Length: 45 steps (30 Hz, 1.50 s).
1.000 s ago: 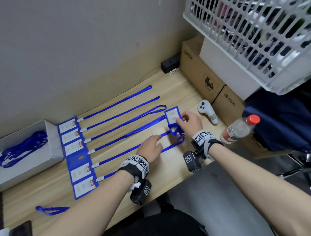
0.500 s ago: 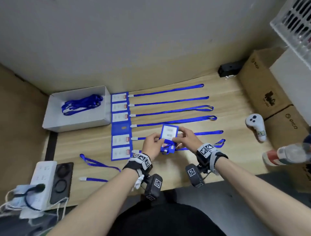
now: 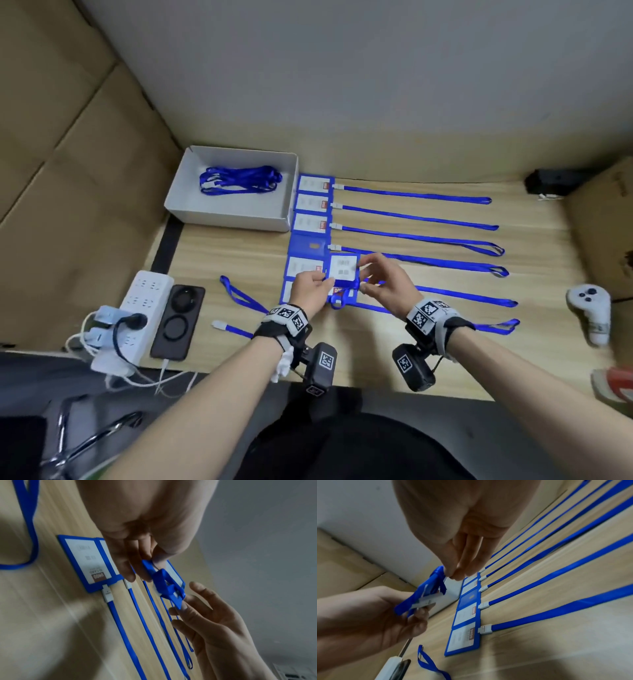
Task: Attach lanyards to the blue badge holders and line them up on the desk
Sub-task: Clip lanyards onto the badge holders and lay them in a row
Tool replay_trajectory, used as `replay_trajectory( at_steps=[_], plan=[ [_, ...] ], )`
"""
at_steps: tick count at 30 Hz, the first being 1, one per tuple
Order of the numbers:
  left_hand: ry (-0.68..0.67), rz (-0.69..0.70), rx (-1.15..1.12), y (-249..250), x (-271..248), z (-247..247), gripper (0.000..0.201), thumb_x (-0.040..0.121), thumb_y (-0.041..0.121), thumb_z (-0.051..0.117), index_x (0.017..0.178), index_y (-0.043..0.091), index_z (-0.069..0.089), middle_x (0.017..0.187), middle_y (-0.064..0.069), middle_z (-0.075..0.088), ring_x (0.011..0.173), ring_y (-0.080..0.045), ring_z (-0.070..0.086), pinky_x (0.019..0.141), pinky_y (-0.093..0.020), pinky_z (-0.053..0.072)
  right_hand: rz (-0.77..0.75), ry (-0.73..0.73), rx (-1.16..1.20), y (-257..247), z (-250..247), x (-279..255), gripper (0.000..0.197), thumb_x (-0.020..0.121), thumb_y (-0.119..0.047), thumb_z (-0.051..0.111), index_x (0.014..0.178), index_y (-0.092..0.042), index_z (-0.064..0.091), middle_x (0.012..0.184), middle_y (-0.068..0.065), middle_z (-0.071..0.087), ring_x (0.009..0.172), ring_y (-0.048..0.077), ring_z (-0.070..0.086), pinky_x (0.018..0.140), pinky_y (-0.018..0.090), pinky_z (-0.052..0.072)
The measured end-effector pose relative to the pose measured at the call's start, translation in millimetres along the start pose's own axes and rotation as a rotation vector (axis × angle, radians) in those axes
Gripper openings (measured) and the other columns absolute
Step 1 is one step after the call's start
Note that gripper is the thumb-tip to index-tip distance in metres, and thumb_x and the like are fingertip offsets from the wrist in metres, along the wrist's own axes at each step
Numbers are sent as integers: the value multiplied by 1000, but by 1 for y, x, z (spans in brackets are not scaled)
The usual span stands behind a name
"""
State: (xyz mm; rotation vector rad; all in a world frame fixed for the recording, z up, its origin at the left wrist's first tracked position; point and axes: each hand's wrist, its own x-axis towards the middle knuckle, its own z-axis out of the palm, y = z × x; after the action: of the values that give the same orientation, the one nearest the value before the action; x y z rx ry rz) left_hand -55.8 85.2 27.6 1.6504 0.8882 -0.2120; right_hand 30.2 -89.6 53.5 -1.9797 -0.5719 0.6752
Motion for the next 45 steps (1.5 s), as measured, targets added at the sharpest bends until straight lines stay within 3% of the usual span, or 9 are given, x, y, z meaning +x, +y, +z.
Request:
replay_trajectory(
  at_steps=[4,7,10,18,22,26,32,38,45],
  plan=[
    [-43,5,-31,2,-1,-18,14,89,17,64,83,6,70,77,-5,63,73,-22,60,64,-30,56,-128,-18,-190,-11,10,8,17,82,-6,73,93,-19,74,80,-7,68,70,8,61,72,28,53],
    [-51,40,-3,0,2,-31,16,90,15,64,75,14,65,79,-4,64,76,-18,57,68,-24,48,-106,-45,-265,-26,13,11,17,84,-3,70,91,-18,77,80,-11,70,69,-1,60,72,18,48],
    [-84,48,-23,2,4,-43,8,92,13,64,86,10,67,81,-3,66,78,-16,60,59,-18,48,-81,-23,-325,-38,18,13,24,83,-5,65,89,-24,78,77,-13,71,69,1,61,71,22,50],
    [-168,116,17,13,3,-75,23,92,13,65,108,-3,67,98,-18,73,80,-27,69,71,-40,59,-112,-15,-387,-60,25,21,23,82,-16,62,86,-34,76,82,-15,71,69,9,62,67,33,56],
    [-117,82,64,14,3,-91,23,90,18,68,107,2,66,101,-14,71,84,-27,70,56,-29,55,-222,-43,-576,-74,23,25,12,84,-30,67,92,-34,75,78,-19,64,66,6,59,57,26,47],
    [-129,73,87,14,5,-99,19,90,17,66,95,0,71,95,-16,72,73,-25,68,56,-29,54,-333,-42,-687,-83,23,25,7,82,-32,72,88,-33,76,72,-22,55,57,6,54,51,23,38],
    [-175,102,133,15,3,-104,23,90,18,66,97,-4,69,90,-14,69,75,-23,66,64,-35,60,-391,-120,-764,-85,31,23,15,84,-34,66,95,-35,76,77,-17,63,59,4,50,52,25,45],
    [-259,136,174,17,-2,-104,23,89,17,68,102,-3,65,98,-14,67,79,-24,67,67,-37,59,-285,-104,-825,-92,35,21,23,82,-42,57,86,-27,74,76,-13,65,63,7,54,55,31,49],
    [-323,209,134,8,-9,-110,11,93,13,64,100,5,62,101,-21,72,92,-30,70,82,-47,56,181,154,-529,-76,40,23,28,81,-37,61,69,-12,63,57,-6,59,54,18,51,51,28,38]
  ],
)
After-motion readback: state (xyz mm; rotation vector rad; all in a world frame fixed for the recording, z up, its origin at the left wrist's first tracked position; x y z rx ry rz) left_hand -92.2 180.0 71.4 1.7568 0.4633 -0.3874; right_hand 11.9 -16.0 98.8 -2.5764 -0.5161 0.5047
